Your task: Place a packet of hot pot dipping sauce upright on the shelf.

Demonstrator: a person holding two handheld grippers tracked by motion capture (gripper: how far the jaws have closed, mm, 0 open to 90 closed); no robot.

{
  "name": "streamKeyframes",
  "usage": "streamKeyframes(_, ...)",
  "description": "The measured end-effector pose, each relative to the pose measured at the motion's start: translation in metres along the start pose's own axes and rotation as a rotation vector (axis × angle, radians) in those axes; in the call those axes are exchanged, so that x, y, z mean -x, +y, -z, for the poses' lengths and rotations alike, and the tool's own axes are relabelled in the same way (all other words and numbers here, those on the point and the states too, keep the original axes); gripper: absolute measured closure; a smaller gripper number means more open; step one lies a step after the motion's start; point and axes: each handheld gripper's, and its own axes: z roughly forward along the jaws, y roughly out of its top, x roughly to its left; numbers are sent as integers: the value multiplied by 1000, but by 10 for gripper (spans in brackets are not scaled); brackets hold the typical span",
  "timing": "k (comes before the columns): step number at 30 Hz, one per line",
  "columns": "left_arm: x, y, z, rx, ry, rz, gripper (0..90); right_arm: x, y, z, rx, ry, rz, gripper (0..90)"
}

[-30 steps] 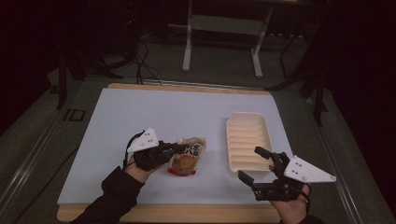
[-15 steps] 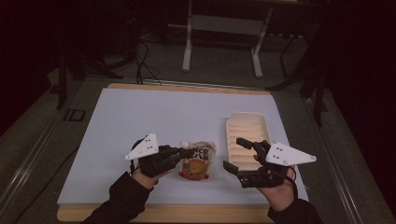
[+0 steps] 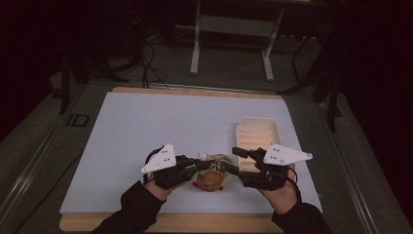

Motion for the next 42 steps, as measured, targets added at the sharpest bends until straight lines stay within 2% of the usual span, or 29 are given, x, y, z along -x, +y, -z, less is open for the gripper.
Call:
streamKeyframes(1,0,0,-1,0,-4,4,868,0,1,-1,-8,9,1,547)
streamKeyframes(5,1,1,-3,3,17,-4,868,0,3,-3,-26,23,14,638)
streamKeyframes(7,1,2,-3,4,14,-7,868,0,4,-3,-32,21,15,693)
streamKeyframes(12,1,2,-6,6,15,0,868,2,6,-5,-75,3,42,788)
streamKeyframes(17,0,4,-7,5,15,18,867,3,8,-6,-83,17,45,855)
streamKeyframes(21,0,5,-7,6,9,15,864,4,11,-5,-86,28,53,880)
streamKeyframes(26,-1,8,-6,-5,-3,29,861,6,13,-4,-87,47,47,886)
streamKeyframes(28,-1,10,-6,-1,-4,32,855,6,15,-3,-78,48,64,886)
streamKeyframes(30,-1,11,-5,4,0,16,847,6,17,-3,-72,49,81,887)
streamKeyframes(32,-1,12,-4,12,-5,21,817,6,19,-1,-59,60,81,887)
streamKeyframes(37,-3,12,0,22,14,19,713,4,23,2,-58,66,121,887)
streamKeyframes(42,-7,13,11,46,36,38,608,9,26,7,-46,62,119,887)
